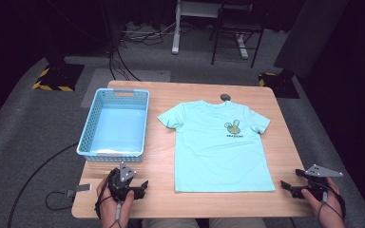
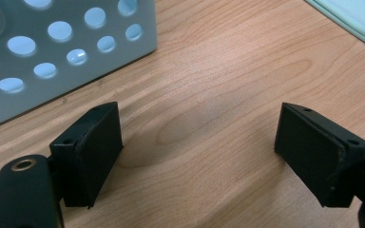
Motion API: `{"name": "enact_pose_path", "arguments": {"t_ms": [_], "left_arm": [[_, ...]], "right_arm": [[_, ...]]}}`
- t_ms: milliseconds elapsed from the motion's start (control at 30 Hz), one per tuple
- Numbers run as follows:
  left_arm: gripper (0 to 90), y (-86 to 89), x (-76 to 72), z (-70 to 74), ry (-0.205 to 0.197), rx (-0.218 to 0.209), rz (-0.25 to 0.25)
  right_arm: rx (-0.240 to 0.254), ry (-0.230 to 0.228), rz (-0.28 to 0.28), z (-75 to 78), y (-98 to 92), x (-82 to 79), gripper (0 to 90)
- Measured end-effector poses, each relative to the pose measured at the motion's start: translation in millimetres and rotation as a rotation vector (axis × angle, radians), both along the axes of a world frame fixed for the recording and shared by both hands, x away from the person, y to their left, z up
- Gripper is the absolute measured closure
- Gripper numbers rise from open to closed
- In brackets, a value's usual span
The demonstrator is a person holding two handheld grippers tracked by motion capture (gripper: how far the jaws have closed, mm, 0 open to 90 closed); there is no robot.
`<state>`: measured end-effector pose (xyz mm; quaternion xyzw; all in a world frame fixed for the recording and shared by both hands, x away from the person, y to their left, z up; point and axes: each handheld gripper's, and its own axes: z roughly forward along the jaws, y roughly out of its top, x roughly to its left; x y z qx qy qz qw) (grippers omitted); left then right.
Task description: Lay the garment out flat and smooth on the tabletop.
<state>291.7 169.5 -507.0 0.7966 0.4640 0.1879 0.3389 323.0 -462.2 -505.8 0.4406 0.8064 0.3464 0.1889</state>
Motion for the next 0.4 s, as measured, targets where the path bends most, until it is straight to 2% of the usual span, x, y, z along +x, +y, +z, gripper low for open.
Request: {"name": "enact_pose_path", "arguments": {"t_ms": [400], "left_arm": [[16.1, -0.2, -0.1, 0.0, 0.000, 0.000, 0.002]], "right_arm": [[0.003, -0.002, -0.011, -0.3, 1.5, -1.5, 9.7]]}}
